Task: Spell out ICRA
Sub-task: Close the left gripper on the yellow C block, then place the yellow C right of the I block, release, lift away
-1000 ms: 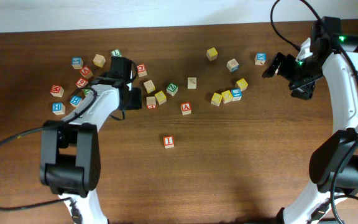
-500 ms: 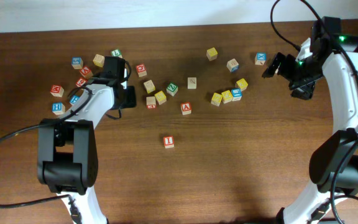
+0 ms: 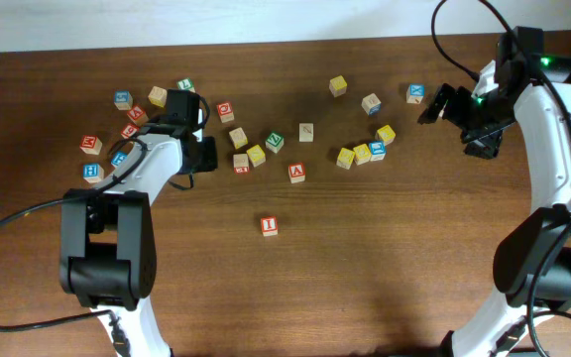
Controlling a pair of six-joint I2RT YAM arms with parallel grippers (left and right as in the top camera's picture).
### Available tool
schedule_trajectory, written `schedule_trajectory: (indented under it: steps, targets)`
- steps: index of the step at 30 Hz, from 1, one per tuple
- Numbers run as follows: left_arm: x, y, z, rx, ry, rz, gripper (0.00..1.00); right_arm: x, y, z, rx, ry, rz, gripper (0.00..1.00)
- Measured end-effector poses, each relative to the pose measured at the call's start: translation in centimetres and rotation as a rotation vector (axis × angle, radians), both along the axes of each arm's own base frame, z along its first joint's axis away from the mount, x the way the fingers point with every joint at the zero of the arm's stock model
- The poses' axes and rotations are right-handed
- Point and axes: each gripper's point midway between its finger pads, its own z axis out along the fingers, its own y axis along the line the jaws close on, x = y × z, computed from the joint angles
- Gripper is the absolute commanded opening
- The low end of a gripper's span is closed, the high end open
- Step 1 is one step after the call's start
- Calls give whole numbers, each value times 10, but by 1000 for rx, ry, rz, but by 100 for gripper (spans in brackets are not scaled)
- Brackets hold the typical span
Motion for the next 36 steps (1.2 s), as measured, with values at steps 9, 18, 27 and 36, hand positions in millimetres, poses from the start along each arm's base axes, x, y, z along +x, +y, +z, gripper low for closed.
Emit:
schedule_trajectory:
  steps: [9,18,27,36]
  targets:
    - [-1,1,0,3,5,2,17,0,0,0,0,0,0,98]
    - [-26,-30,76,-186,-35,-70,14,-1,0,0,0,3,0,98]
    - [-121,-128,89,-373,235,-114,15,-1,0,0,1,3,-1,98]
    - [-141,-195,61,-286,151,-110,14,-1,0,0,1,3,0,98]
